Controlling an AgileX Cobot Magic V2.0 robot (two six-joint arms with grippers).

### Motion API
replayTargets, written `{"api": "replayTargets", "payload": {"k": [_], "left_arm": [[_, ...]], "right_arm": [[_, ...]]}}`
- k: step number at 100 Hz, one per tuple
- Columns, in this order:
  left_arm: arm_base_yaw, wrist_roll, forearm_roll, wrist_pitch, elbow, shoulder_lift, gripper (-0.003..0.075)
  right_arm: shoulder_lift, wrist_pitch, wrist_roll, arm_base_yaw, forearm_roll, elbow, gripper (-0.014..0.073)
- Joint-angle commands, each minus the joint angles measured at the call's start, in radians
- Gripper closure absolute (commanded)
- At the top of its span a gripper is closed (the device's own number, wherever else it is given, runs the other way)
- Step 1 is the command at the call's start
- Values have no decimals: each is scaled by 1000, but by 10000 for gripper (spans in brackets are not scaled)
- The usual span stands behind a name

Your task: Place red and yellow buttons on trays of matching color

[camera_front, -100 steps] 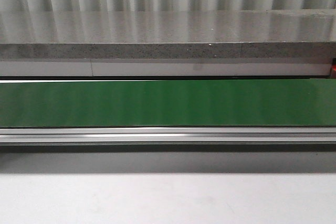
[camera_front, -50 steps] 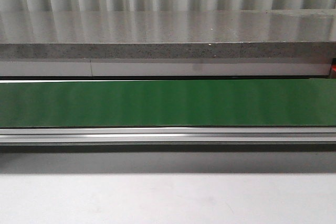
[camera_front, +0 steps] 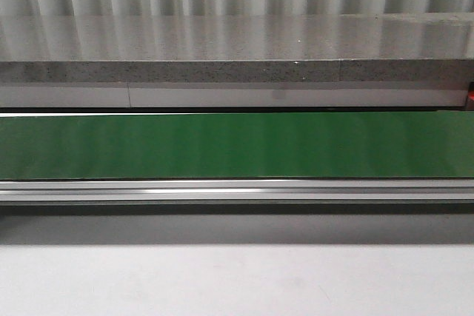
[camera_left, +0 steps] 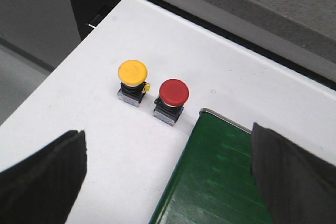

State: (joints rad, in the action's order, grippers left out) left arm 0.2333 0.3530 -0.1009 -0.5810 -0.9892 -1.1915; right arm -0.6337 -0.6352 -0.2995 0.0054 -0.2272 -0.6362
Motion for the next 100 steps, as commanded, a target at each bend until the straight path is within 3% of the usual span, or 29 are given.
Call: {"api": "replayTargets", "payload": {"k": [1, 46, 100], "left_arm": [[7, 9, 20, 61, -74, -77, 113], [7, 8, 45, 90, -233, -441, 113], [7, 8, 144, 178, -299, -580, 113]], "right_arm": [[2, 60, 8, 1, -14, -25, 661], [2, 60, 8, 1, -14, -25, 661], [2, 60, 8, 1, -14, -25, 661]]}}
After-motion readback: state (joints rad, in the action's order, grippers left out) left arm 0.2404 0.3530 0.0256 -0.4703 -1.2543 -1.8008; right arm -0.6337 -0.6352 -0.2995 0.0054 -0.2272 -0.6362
